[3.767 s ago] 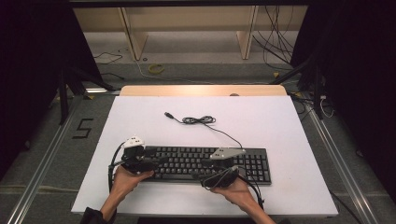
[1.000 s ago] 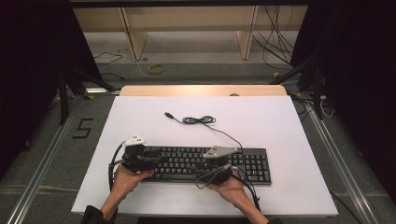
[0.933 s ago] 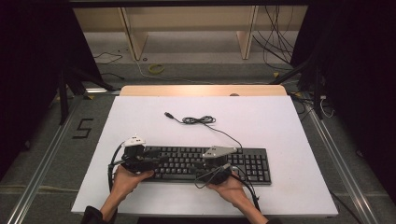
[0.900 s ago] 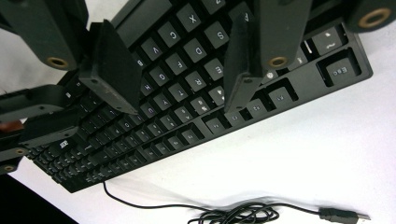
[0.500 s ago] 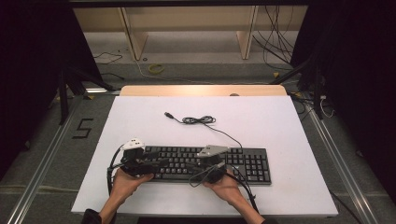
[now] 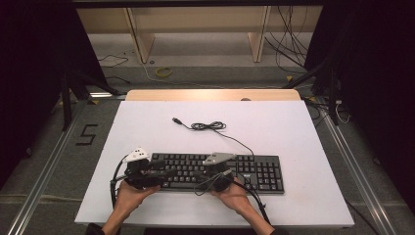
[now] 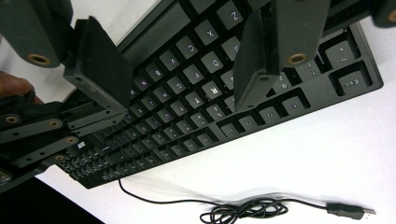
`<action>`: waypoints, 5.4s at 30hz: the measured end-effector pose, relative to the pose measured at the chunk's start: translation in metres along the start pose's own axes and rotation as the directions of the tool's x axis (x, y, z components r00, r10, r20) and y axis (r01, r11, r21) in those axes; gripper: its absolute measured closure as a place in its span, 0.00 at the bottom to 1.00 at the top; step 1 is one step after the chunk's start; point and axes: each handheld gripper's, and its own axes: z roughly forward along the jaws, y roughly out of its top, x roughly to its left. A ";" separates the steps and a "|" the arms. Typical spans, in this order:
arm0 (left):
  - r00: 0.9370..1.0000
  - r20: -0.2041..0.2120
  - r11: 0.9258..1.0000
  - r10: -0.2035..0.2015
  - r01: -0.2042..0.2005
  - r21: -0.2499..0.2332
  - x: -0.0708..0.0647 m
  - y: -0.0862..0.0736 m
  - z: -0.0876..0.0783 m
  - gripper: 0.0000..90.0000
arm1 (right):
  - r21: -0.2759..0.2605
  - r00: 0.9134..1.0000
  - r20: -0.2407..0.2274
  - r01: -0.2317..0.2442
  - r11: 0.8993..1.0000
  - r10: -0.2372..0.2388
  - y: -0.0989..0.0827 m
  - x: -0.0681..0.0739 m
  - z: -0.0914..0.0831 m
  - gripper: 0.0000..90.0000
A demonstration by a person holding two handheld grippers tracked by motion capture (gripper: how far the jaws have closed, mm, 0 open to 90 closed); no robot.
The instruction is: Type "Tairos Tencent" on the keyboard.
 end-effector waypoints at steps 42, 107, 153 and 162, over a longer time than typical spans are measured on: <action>1.000 0.024 0.999 0.012 -0.011 -0.031 -0.005 -0.011 -0.008 0.36 | 0.054 1.000 0.015 0.010 0.998 -0.011 -0.002 0.001 0.019 1.00; 1.000 0.020 1.000 0.004 -0.004 -0.013 0.003 -0.007 0.002 0.38 | -0.099 0.998 0.011 -0.066 0.993 0.067 -0.011 -0.021 -0.038 0.51; 0.991 -0.012 0.983 0.136 -0.133 0.125 -0.002 0.012 0.051 0.91 | -0.148 0.997 0.047 -0.060 0.987 0.068 -0.034 -0.015 -0.070 0.37; 0.987 -0.013 0.976 0.162 -0.158 0.148 -0.004 0.015 0.059 0.99 | -0.155 0.997 0.047 -0.057 0.986 0.065 -0.037 -0.014 -0.073 0.36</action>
